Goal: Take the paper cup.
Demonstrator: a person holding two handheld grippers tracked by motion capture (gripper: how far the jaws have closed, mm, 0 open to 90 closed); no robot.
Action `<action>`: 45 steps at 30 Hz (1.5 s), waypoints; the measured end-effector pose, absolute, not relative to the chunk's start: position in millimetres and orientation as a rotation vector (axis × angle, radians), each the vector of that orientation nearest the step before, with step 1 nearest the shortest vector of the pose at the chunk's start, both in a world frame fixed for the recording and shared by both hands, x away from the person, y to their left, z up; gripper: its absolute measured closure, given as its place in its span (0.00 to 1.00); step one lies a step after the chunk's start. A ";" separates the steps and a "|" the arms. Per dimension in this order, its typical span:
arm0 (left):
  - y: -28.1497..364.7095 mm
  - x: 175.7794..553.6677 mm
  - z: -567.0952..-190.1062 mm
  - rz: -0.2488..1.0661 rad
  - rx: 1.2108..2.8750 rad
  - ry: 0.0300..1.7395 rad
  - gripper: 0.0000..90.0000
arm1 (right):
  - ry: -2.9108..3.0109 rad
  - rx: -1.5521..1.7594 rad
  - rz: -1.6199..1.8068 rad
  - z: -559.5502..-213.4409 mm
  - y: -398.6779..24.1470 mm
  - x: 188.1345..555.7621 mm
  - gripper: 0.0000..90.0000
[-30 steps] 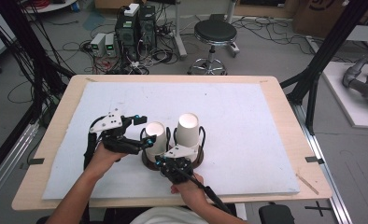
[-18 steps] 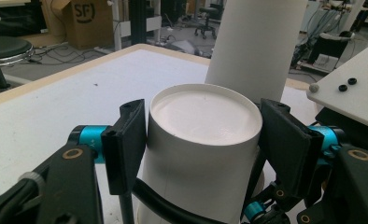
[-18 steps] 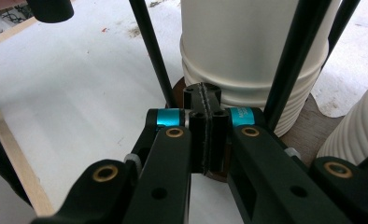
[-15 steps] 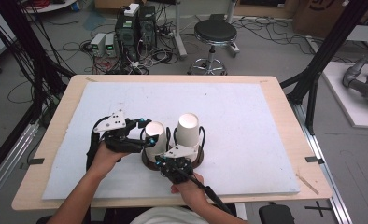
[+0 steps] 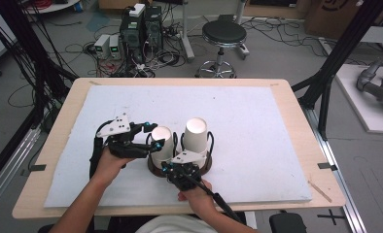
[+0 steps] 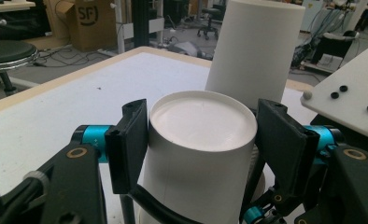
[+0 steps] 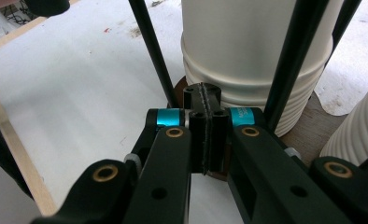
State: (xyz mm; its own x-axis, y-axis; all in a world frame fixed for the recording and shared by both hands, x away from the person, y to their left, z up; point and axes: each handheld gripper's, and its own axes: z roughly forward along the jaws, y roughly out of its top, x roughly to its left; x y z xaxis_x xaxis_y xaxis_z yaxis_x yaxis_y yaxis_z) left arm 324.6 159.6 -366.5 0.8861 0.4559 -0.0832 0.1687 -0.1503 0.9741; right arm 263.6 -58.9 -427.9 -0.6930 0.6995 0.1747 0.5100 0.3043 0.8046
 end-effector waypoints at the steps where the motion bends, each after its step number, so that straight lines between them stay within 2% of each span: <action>1: 160.3 324.4 -365.9 0.267 1.710 0.478 0.41 | 2.360 1.109 1.336 -428.1 -59.2 264.2 1.00; 14: 169.2 319.8 -344.6 0.265 1.595 0.459 0.41 | 2.367 1.101 1.341 -428.7 -59.6 265.0 1.00; 32: 177.3 303.2 -299.4 0.282 1.518 0.442 0.41 | 2.400 1.089 1.344 -428.1 -61.0 267.5 1.00; 38: 187.2 294.1 -281.3 0.342 1.510 0.439 0.41 | 2.404 1.086 1.342 -428.1 -61.4 268.0 1.00; 45: 220.3 293.6 -274.0 0.421 1.479 0.498 0.41 | 2.461 1.030 1.342 -424.7 -64.0 270.3 1.00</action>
